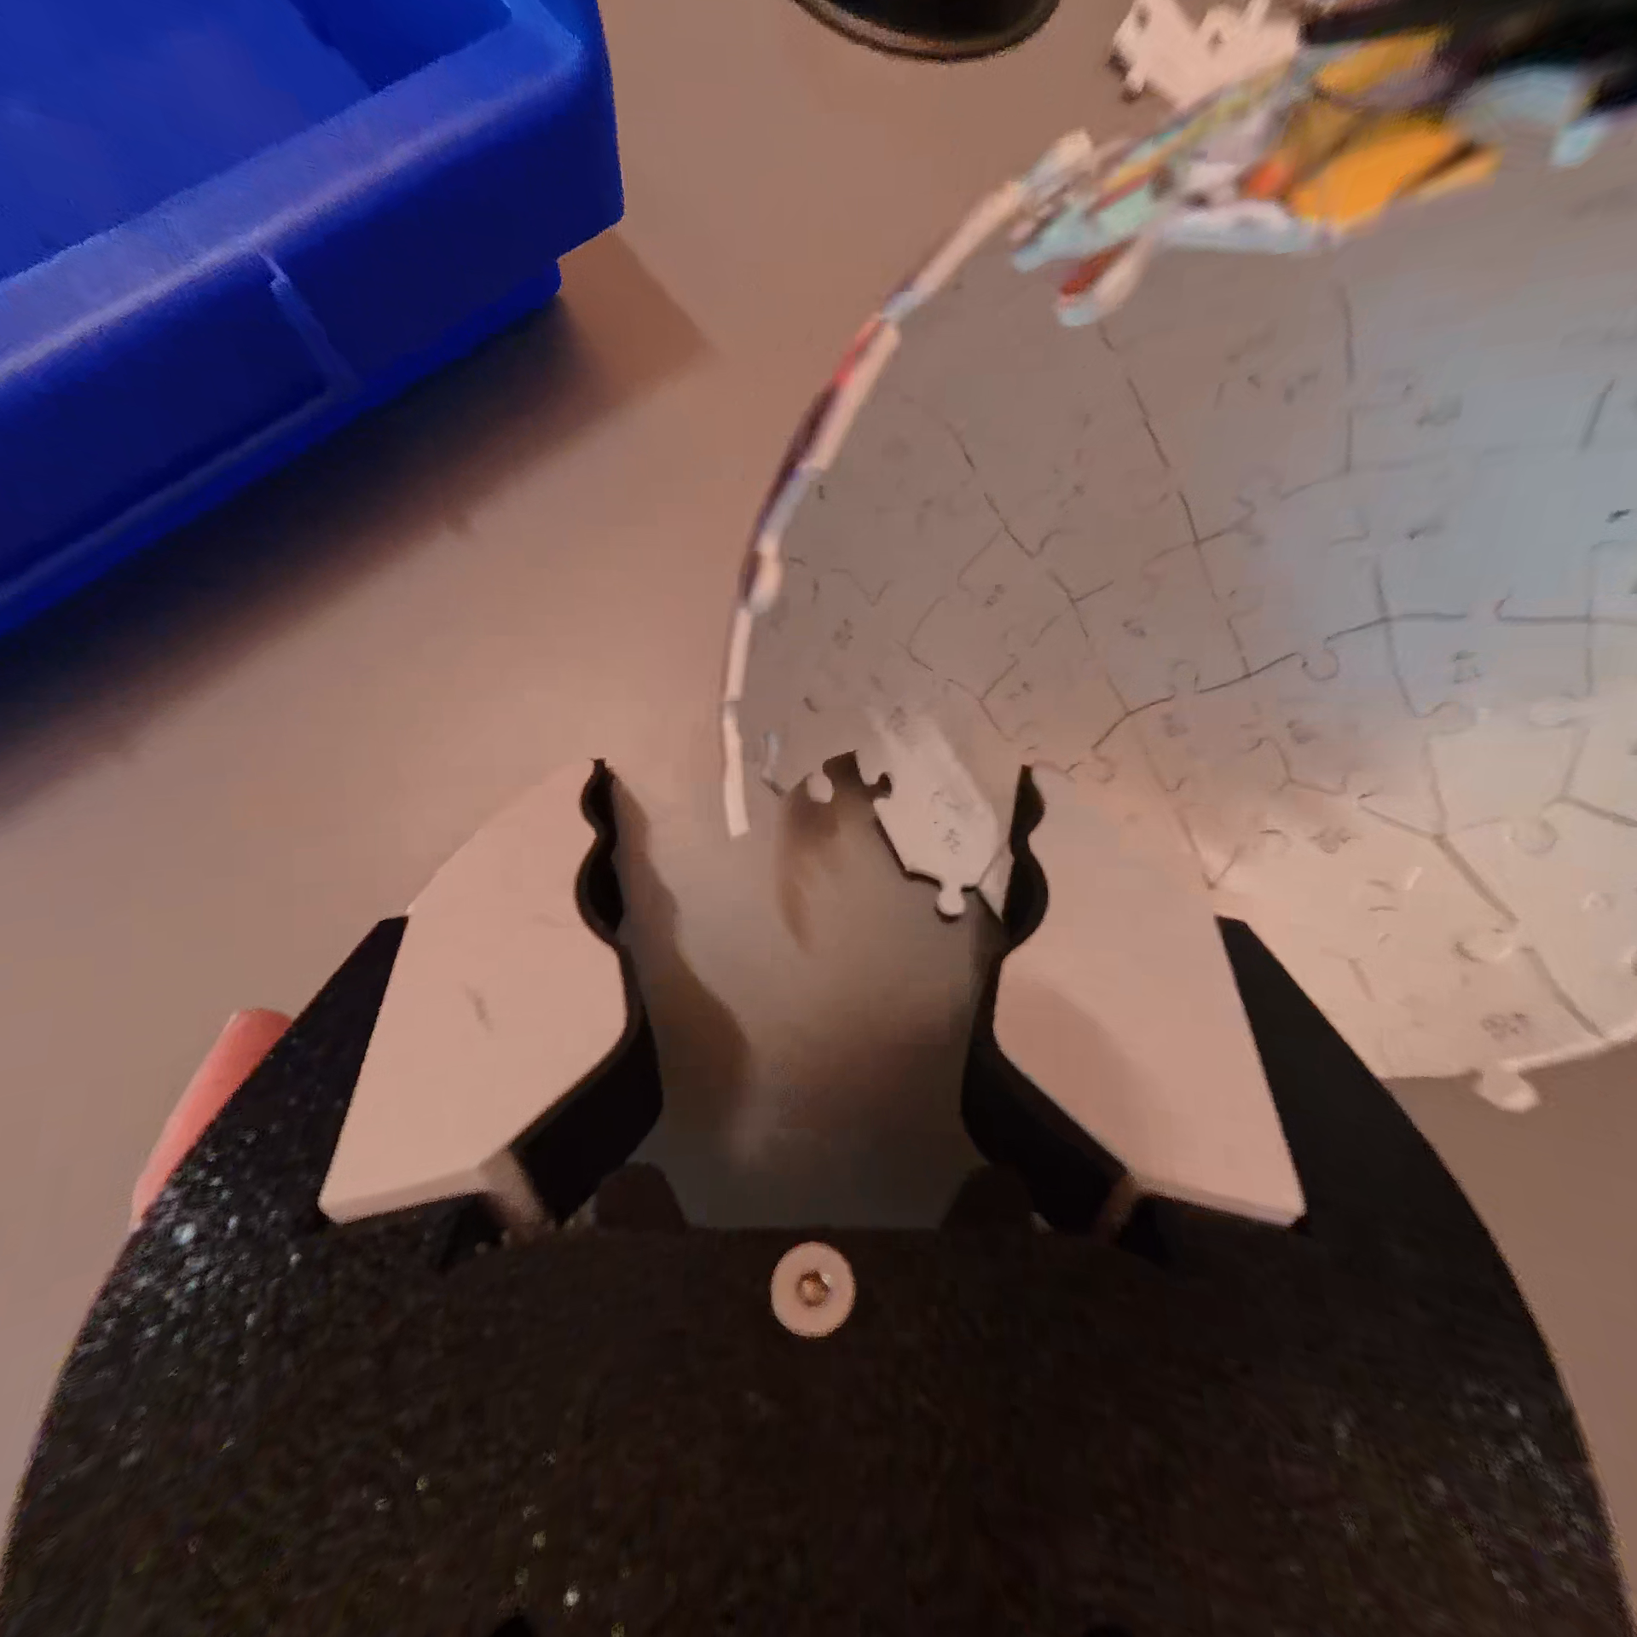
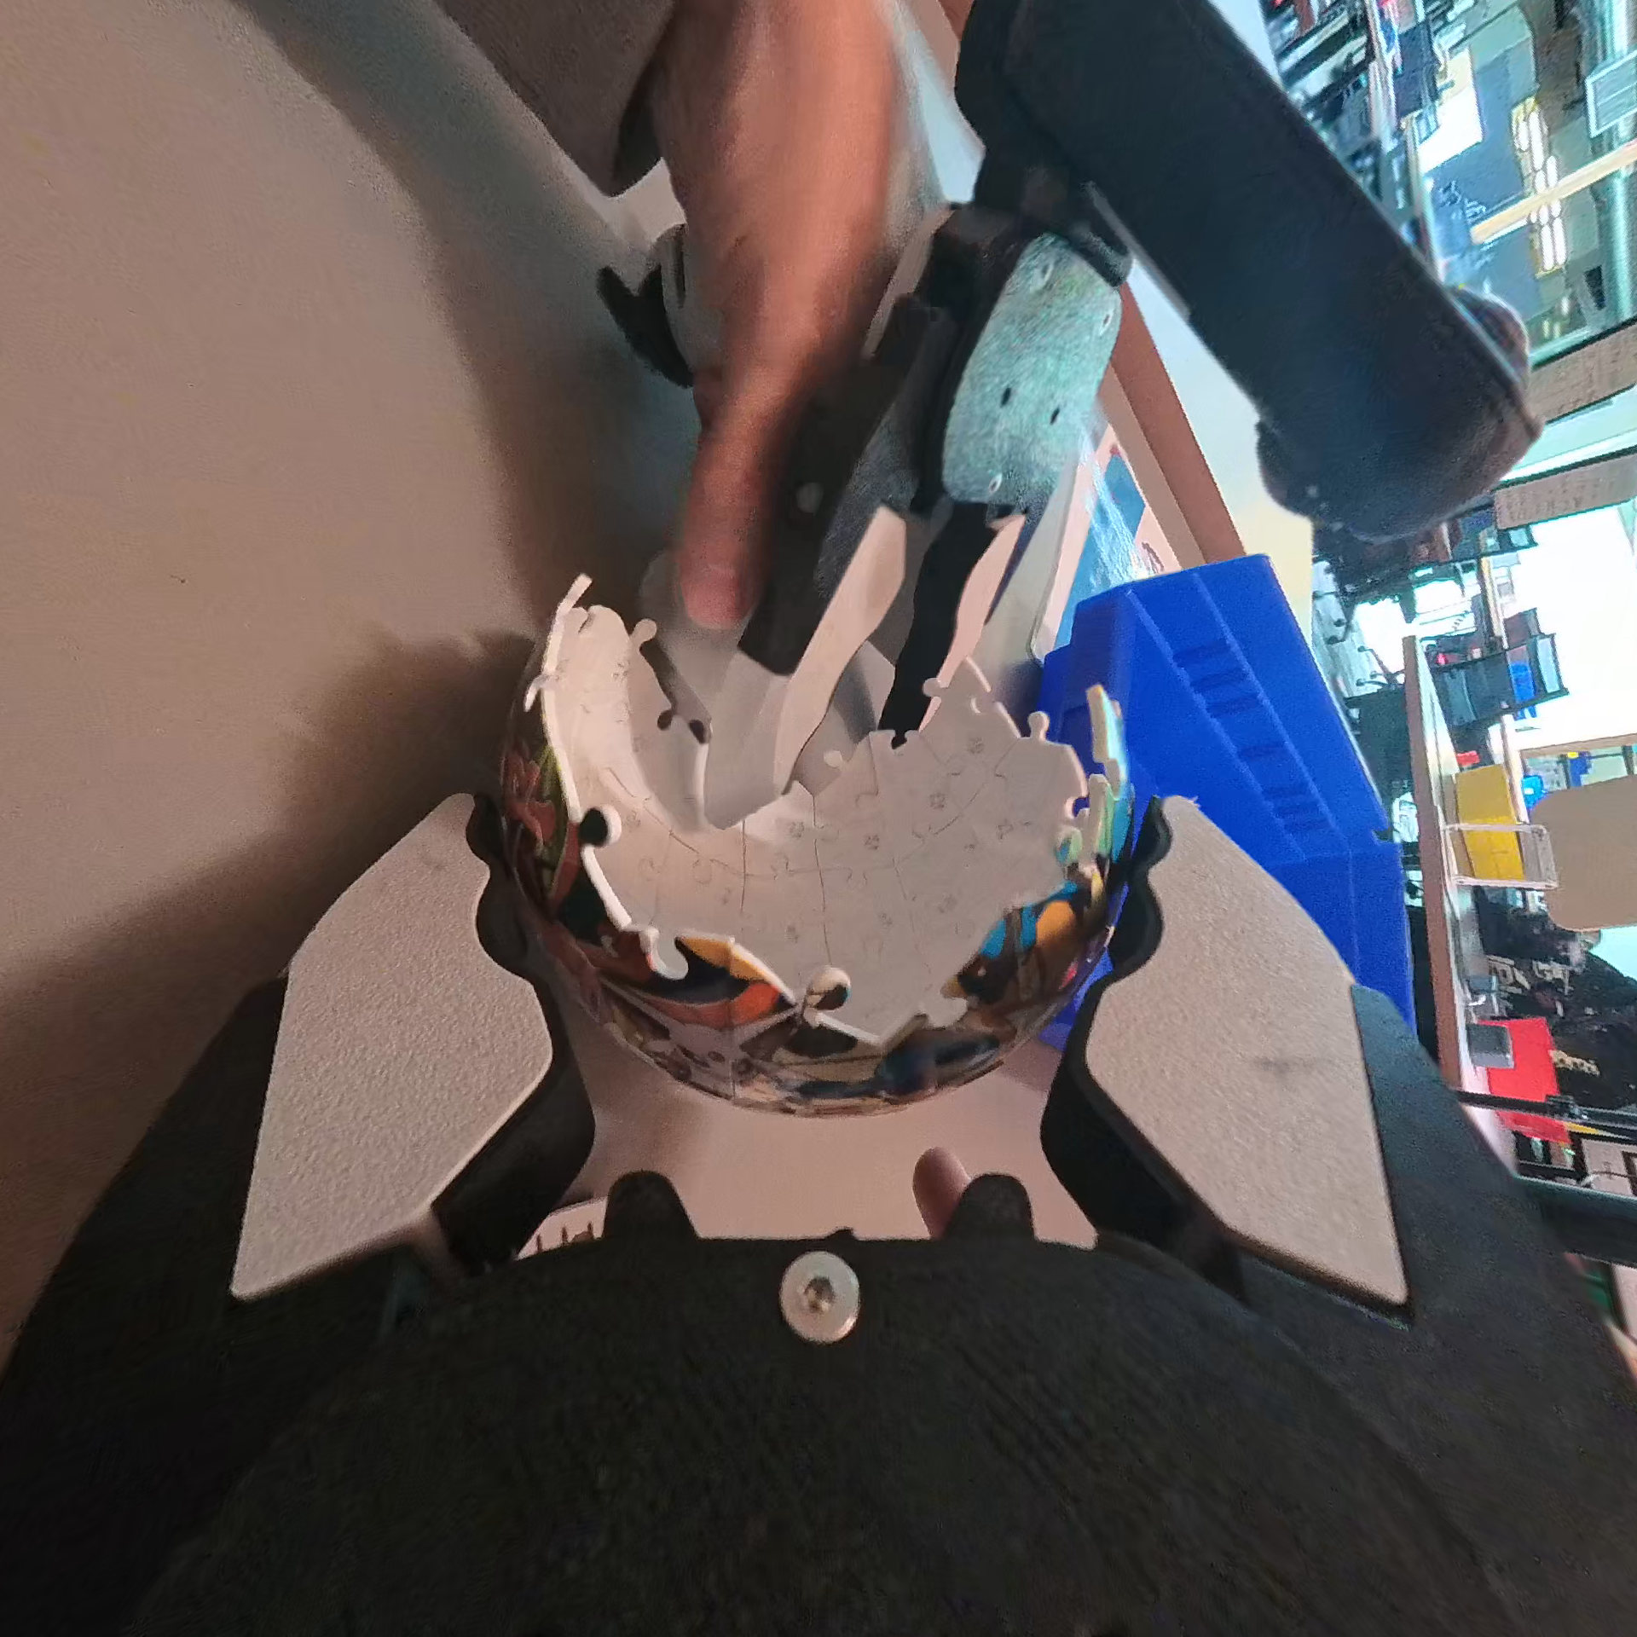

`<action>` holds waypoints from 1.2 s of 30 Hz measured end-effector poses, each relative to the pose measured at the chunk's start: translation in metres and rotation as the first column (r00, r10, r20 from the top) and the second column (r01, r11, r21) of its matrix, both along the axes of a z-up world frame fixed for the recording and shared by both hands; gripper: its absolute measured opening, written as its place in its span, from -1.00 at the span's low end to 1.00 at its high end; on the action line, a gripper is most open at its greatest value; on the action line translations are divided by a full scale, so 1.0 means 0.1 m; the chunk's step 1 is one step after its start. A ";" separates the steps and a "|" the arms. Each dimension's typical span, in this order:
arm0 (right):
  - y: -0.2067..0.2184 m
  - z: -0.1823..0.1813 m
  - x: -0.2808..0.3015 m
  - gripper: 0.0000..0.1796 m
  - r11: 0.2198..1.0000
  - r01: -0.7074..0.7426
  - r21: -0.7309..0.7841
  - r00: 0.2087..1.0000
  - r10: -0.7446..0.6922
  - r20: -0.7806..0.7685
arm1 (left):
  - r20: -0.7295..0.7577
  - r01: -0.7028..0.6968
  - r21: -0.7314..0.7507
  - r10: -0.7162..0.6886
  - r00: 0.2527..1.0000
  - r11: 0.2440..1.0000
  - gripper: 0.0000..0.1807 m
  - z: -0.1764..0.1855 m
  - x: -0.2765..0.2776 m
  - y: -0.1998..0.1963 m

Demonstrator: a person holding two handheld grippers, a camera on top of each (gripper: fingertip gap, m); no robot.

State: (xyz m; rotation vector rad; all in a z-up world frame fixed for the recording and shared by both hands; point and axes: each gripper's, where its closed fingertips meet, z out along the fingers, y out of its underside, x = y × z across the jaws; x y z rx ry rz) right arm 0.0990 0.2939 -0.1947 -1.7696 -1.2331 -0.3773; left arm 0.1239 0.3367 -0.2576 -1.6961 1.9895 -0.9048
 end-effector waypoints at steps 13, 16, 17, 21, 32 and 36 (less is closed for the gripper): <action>-0.20 -0.06 0.10 0.48 0.950 0.277 0.144 0.953 -0.291 0.087 | 0.100 -0.143 -0.223 0.168 0.981 0.964 -0.09 0.31 -0.24 0.05; -0.28 -0.06 0.12 0.44 0.931 0.329 0.158 0.938 -0.341 0.061 | 0.116 -0.148 -0.333 0.196 0.974 0.931 -0.12 0.36 -0.34 -0.07; -0.31 -0.06 0.12 0.43 0.924 0.346 0.161 0.932 -0.358 0.055 | 0.119 -0.156 -0.362 0.211 0.970 0.919 -0.12 0.37 -0.37 -0.09; -0.41 -0.08 0.06 0.42 0.902 0.395 0.175 0.915 -0.402 0.008 | 0.150 -0.165 -0.439 0.253 0.956 0.883 -0.17 0.40 -0.53 -0.18; -0.61 -0.05 0.01 0.35 0.869 0.470 0.153 0.881 -0.451 -0.146 | 0.194 -0.128 -0.377 0.213 0.958 0.917 -0.12 0.40 -0.67 -0.47; -0.70 -0.03 0.01 0.33 0.876 0.467 0.123 0.874 -0.436 -0.215 | 0.151 -0.111 -0.385 0.181 0.972 0.916 -0.07 0.34 -0.61 -0.69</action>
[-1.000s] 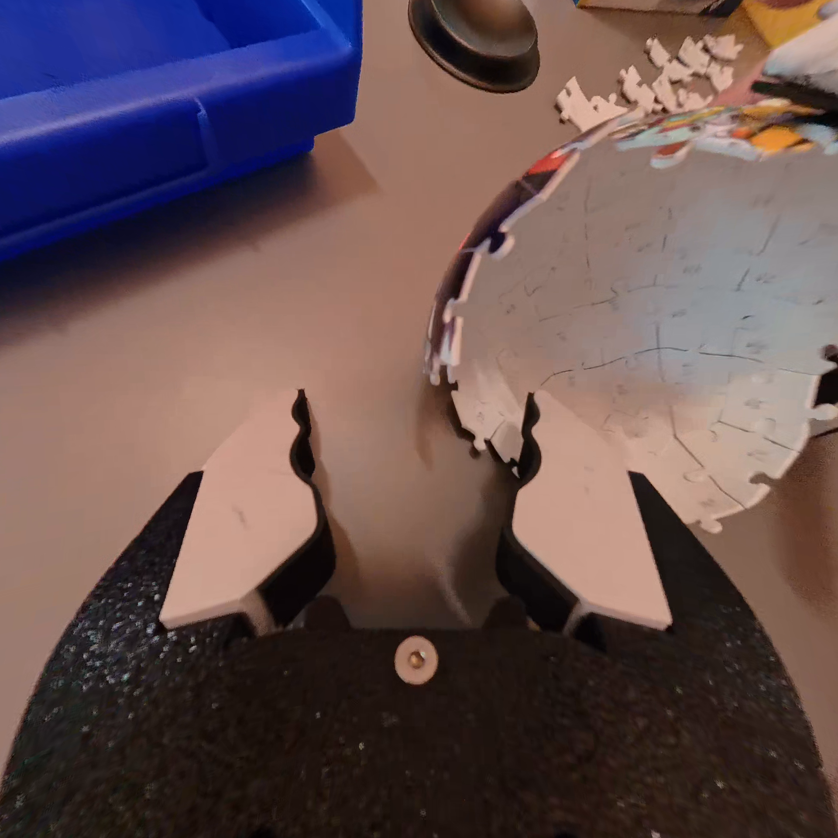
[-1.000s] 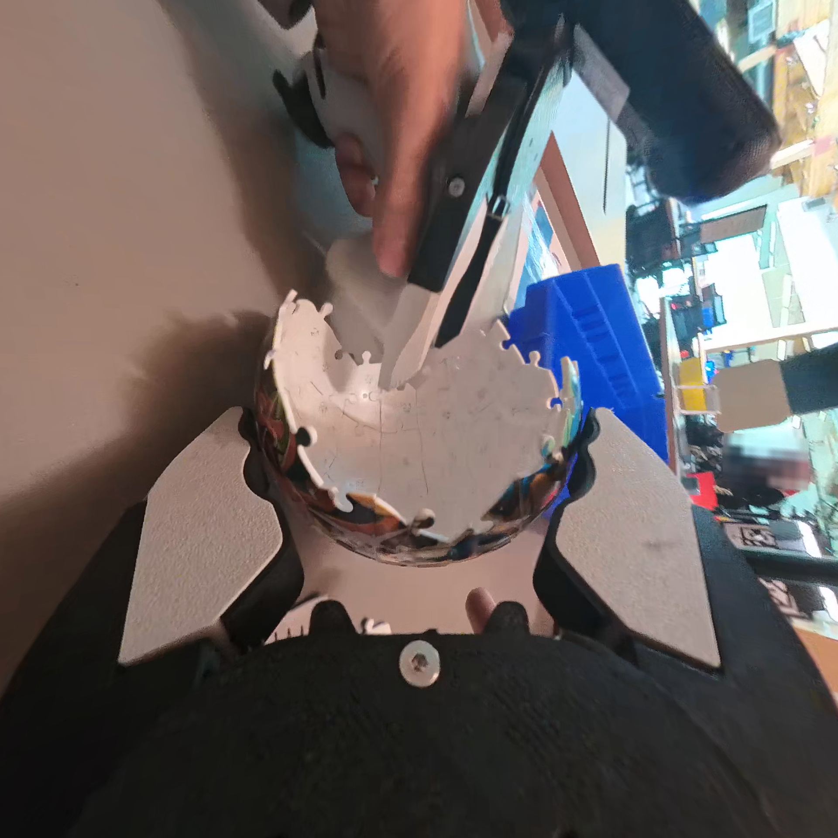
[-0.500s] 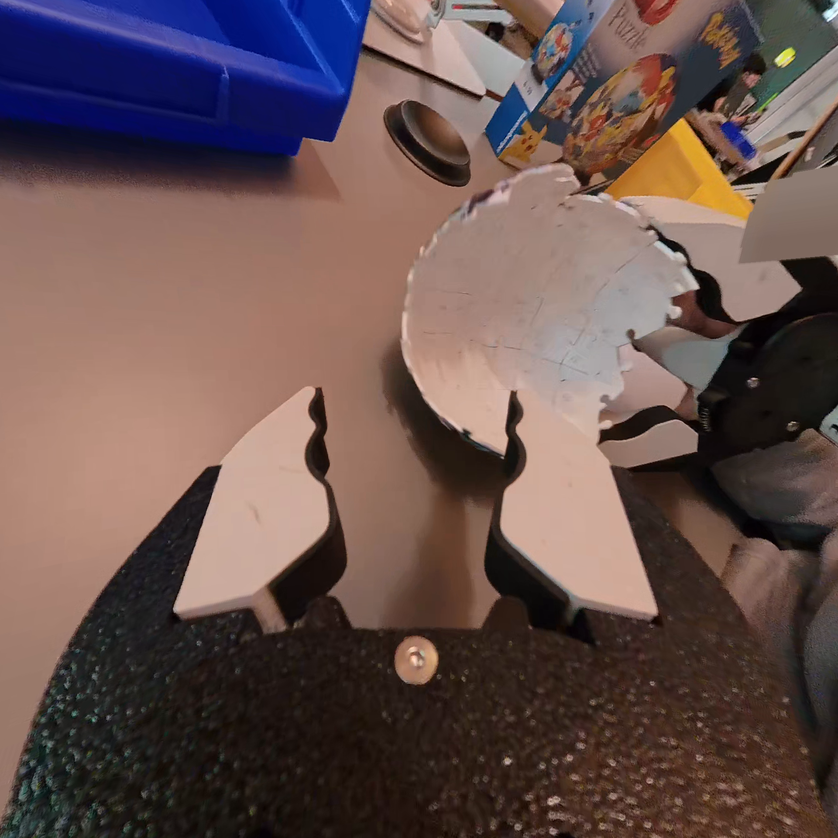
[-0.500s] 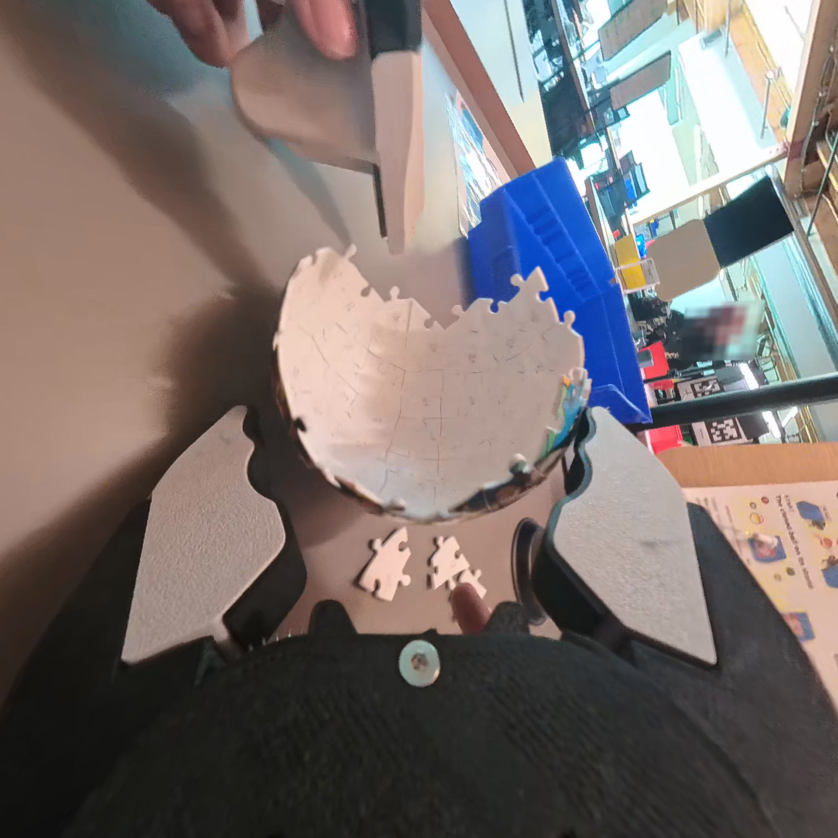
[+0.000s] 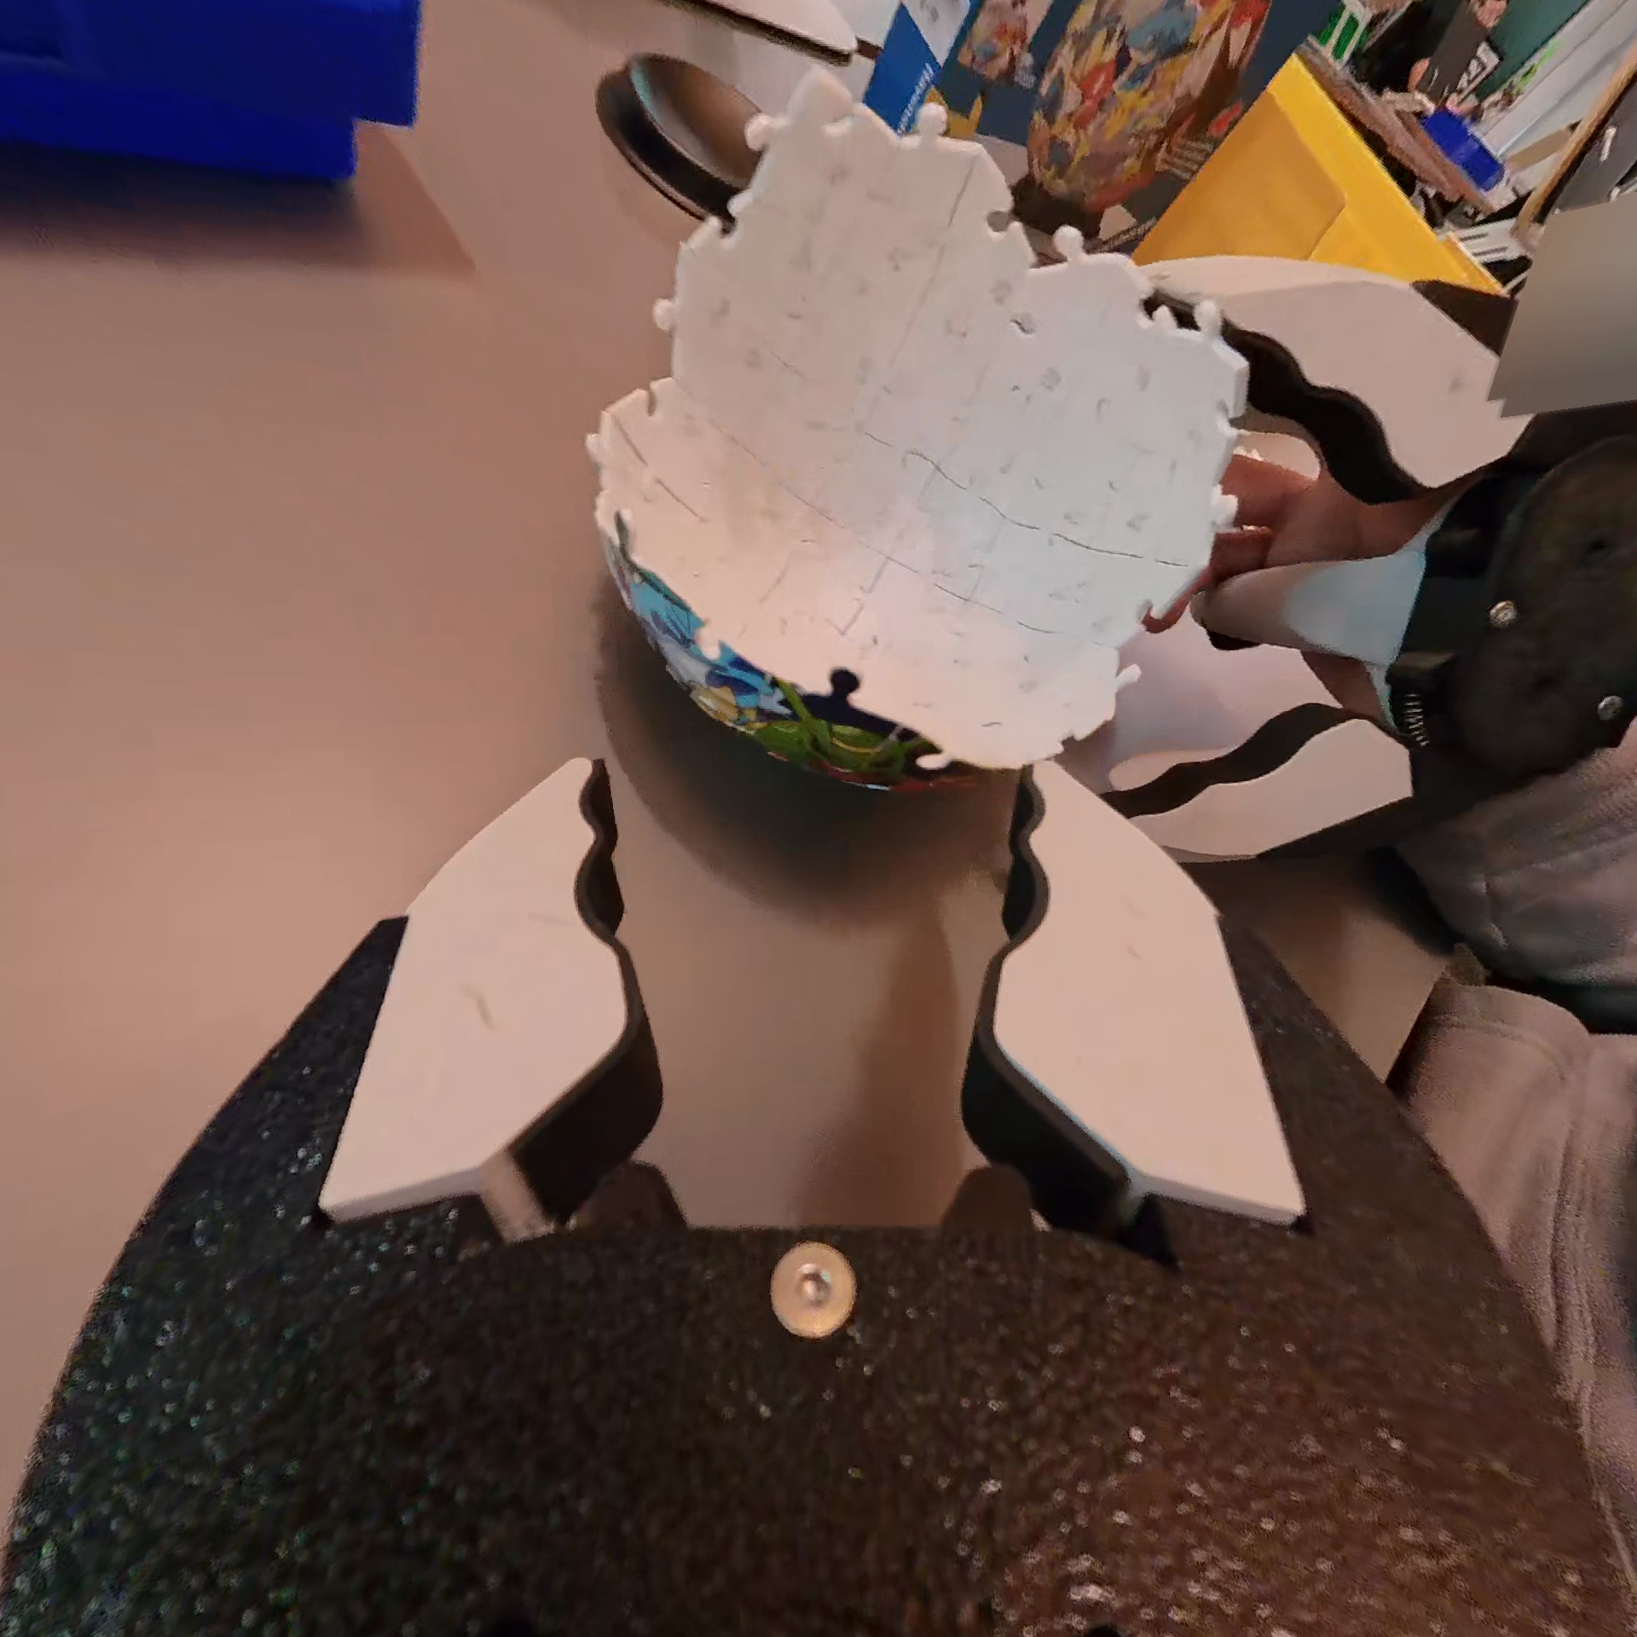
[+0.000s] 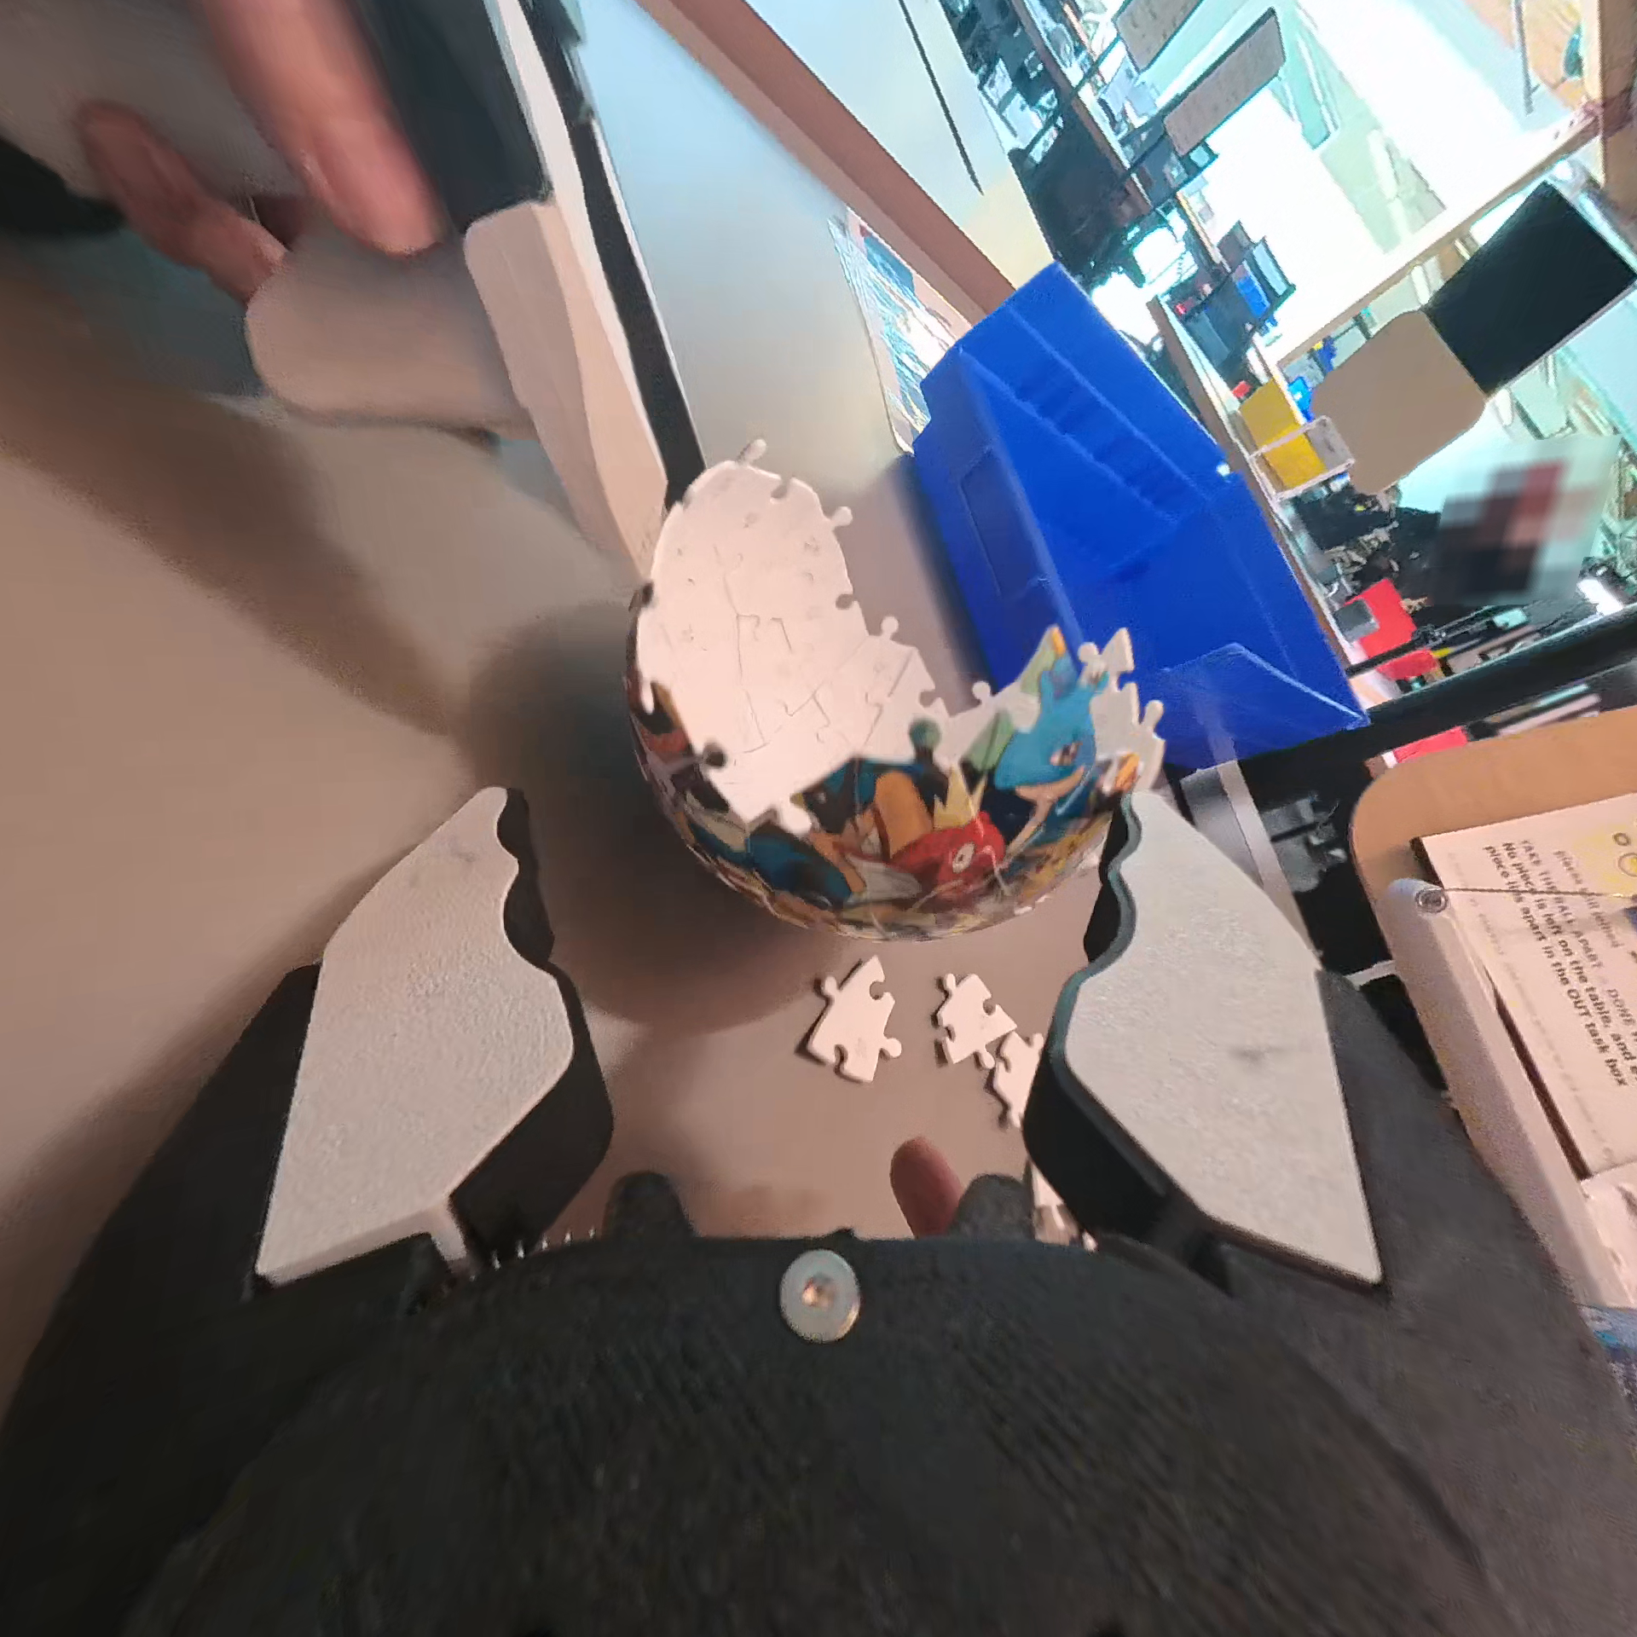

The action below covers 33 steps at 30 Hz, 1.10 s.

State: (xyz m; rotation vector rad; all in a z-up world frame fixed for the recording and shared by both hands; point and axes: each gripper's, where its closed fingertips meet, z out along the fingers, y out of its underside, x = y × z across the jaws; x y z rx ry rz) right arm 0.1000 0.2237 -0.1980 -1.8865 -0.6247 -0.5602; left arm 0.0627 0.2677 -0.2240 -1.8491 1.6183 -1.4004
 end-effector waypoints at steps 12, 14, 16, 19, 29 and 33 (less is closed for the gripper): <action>-0.38 0.24 0.58 0.32 0.997 0.033 0.063 0.977 -0.019 -0.211 | 0.009 0.042 0.176 -0.044 0.999 0.983 -0.26 -0.01 0.16 0.03; -0.31 0.09 0.61 0.33 0.999 -0.035 0.017 0.943 0.039 -0.331 | 0.027 0.061 0.158 -0.066 0.997 0.986 -0.23 0.02 0.22 0.04; -0.30 -0.02 0.62 0.27 0.996 -0.078 -0.045 0.928 0.056 -0.368 | 0.049 0.125 0.138 -0.133 0.990 0.982 -0.21 0.05 0.26 -0.04; -0.31 0.15 0.70 0.33 0.998 -0.042 0.055 0.945 0.057 -0.323 | 0.072 0.206 0.206 -0.224 0.972 0.957 -0.13 0.06 0.26 -0.13; -0.13 -0.29 0.56 0.33 0.974 -0.148 -0.173 0.887 0.054 -0.458 | 0.040 0.326 0.372 -0.366 0.930 0.869 0.11 -0.01 0.48 -0.19; -0.11 -0.34 0.60 0.34 0.975 -0.109 -0.191 0.917 0.024 -0.398 | 0.088 0.333 0.451 -0.413 0.907 0.828 0.01 0.05 0.52 -0.26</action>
